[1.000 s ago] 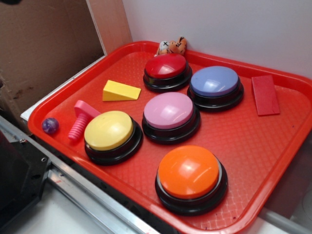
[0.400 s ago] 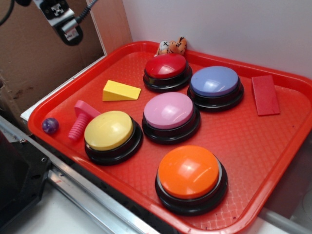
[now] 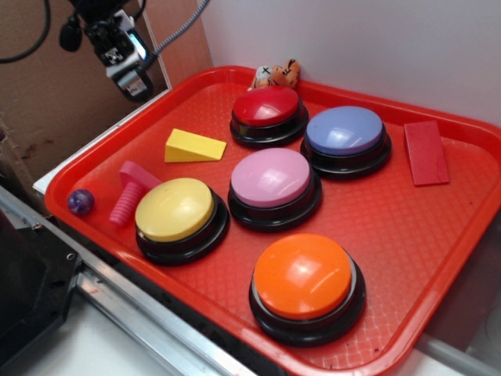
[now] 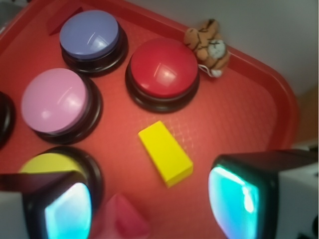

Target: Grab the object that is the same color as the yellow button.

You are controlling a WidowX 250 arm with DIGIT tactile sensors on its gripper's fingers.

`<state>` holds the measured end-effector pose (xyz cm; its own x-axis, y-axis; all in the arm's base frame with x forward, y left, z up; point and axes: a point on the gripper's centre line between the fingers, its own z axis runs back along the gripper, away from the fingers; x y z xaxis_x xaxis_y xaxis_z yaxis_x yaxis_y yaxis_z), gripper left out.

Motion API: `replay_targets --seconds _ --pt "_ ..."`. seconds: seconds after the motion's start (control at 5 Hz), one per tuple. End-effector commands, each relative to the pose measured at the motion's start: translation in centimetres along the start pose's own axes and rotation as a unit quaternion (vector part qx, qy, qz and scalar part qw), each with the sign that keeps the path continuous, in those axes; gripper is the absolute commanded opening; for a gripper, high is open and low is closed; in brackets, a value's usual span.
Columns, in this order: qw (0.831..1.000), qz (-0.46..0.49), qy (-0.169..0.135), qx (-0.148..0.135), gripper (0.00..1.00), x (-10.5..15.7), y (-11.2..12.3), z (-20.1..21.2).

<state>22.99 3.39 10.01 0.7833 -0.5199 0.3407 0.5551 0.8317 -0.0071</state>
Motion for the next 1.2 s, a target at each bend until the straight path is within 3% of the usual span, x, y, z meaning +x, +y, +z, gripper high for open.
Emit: replay_targets --seconds 0.0,0.4,0.6,0.8,1.0 --pt "0.997 -0.075 0.001 0.015 1.00 -0.2 1.3 -4.0" --pt "0.995 -0.102 -0.009 -0.022 1.00 -1.3 1.8 -6.8" --pt "0.994 -0.111 0.012 -0.013 1.00 -1.4 1.4 -8.0" --pt "0.991 -0.131 0.000 -0.024 0.10 -1.2 1.1 -8.2" --pt "0.991 -0.135 -0.004 -0.027 0.00 -1.0 0.7 -8.3"
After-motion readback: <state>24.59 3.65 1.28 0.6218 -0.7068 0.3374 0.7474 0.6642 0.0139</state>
